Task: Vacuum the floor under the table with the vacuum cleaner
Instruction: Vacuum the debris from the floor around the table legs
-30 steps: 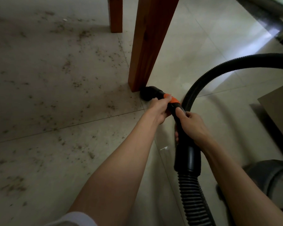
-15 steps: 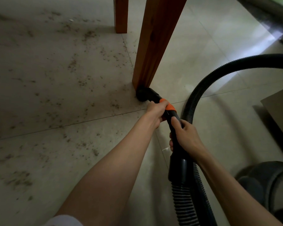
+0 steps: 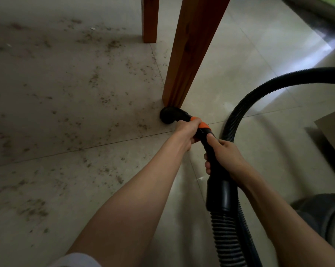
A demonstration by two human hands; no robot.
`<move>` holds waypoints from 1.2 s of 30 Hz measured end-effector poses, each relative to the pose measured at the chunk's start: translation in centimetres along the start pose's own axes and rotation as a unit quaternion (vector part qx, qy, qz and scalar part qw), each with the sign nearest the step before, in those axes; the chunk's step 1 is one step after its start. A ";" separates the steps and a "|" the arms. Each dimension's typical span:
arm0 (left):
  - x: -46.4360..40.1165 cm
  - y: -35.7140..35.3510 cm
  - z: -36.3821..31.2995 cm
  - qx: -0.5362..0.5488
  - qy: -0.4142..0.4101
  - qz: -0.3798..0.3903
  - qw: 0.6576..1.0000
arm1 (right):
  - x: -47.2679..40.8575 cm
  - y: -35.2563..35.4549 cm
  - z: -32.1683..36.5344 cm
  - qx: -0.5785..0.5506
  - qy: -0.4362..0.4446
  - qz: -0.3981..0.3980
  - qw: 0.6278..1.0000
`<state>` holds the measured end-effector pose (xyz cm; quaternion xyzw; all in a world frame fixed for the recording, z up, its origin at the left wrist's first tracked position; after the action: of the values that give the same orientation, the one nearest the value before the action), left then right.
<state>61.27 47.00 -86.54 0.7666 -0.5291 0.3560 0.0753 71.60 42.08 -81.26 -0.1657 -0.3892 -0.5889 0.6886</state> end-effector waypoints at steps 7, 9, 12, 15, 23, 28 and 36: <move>0.5 0.9 -0.7 0.023 0.006 -0.012 1.000 | 0.4 -1.4 0.8 0.058 0.016 -0.029 0.998; 1.0 0.7 -0.9 0.027 0.009 0.001 1.000 | 0.6 -1.4 1.0 0.073 0.024 -0.056 0.995; 1.5 0.3 -0.9 0.043 0.016 0.020 0.999 | 0.8 -1.1 1.0 0.114 0.029 -0.087 0.989; 2.3 0.2 -0.9 0.048 0.034 0.032 0.998 | 1.2 -0.9 1.1 0.133 0.018 -0.092 0.987; 3.9 -0.3 -0.9 0.029 0.042 0.044 0.998 | 2.8 1.0 1.7 0.083 -0.025 -0.034 0.996; 4.7 -0.7 -1.2 0.042 0.046 0.042 0.997 | 3.3 0.9 1.7 0.108 -0.001 -0.063 0.992; 3.9 1.8 -2.3 0.034 0.045 0.012 0.998 | 2.1 -1.3 2.3 0.082 -0.007 -0.017 0.996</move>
<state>59.37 44.40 -82.90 0.7454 -0.5223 0.4085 0.0684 69.58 41.92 -78.54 -0.1064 -0.4433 -0.5655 0.6873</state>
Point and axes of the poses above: each hand's wrist, its own x-axis away from the middle knuckle, its own y-axis out of the back of the hand, z = x × y, the point moved 3 cm from there along -x, towards the middle knuckle, and after that the axes turned 9 degrees about -y, right-handed, at the moved point
